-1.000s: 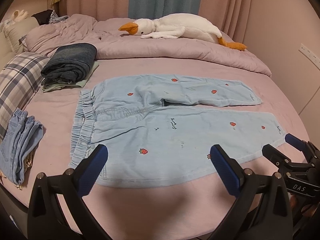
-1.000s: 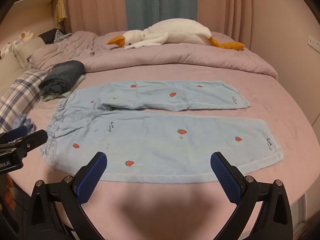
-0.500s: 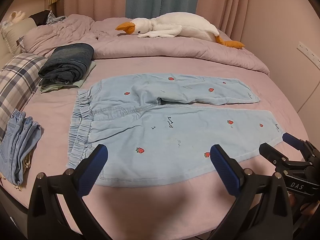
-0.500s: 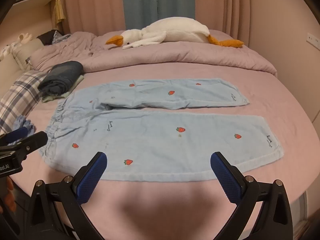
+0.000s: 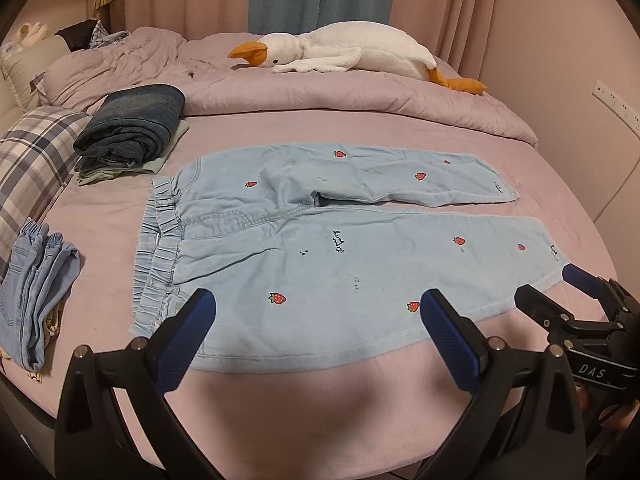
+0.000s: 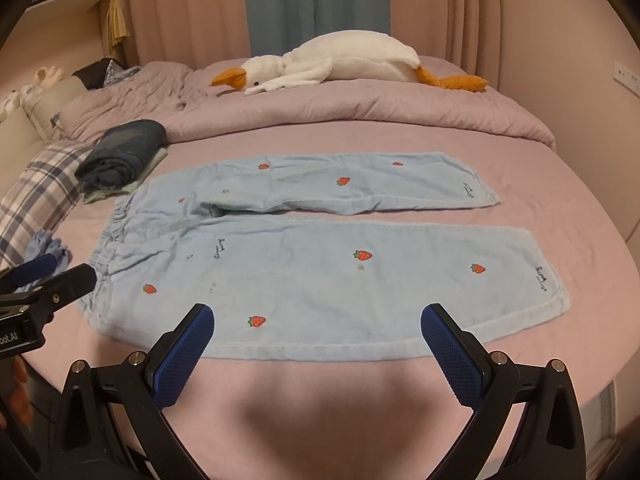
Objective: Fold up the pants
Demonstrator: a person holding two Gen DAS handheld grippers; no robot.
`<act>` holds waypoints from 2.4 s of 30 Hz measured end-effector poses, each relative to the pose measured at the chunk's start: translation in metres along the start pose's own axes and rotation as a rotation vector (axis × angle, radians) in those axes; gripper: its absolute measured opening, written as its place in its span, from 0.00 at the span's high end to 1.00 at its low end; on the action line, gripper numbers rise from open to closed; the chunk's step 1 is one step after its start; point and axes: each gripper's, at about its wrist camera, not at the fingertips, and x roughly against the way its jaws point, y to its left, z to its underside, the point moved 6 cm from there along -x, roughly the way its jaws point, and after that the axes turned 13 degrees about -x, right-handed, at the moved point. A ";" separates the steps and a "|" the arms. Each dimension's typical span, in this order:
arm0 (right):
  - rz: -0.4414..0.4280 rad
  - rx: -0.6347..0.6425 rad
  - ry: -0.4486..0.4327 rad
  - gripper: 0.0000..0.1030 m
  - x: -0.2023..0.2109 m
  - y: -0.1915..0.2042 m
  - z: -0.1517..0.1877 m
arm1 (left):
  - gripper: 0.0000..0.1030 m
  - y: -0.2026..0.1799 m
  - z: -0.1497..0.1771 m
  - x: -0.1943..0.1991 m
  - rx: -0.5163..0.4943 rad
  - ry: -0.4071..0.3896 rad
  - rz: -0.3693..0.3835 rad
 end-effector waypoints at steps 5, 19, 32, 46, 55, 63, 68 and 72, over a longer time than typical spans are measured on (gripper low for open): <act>-0.001 0.004 0.009 0.00 -0.002 0.001 0.001 | 0.01 0.002 0.003 -0.004 0.009 0.007 -0.001; -0.079 0.267 0.146 0.00 -0.070 0.067 0.062 | 0.02 0.092 0.077 -0.056 0.342 0.166 -0.003; -0.201 0.621 0.069 0.04 -0.094 0.146 0.107 | 0.31 0.153 0.101 -0.084 0.609 0.097 0.029; -0.195 0.885 -0.050 0.81 -0.074 0.192 0.133 | 0.77 0.172 0.095 -0.063 0.612 -0.002 0.049; -0.224 0.878 0.026 0.79 -0.077 0.197 0.144 | 0.57 0.179 0.115 -0.069 0.523 0.109 -0.032; -0.351 0.592 0.085 0.40 -0.059 0.163 0.084 | 0.49 0.168 0.076 -0.054 0.302 0.011 -0.098; -0.211 0.487 0.243 0.40 -0.105 0.131 0.084 | 0.50 0.117 0.079 -0.110 0.090 0.169 0.015; -0.265 0.549 0.305 0.40 -0.098 0.119 0.094 | 0.44 0.102 0.085 -0.114 -0.061 0.186 0.037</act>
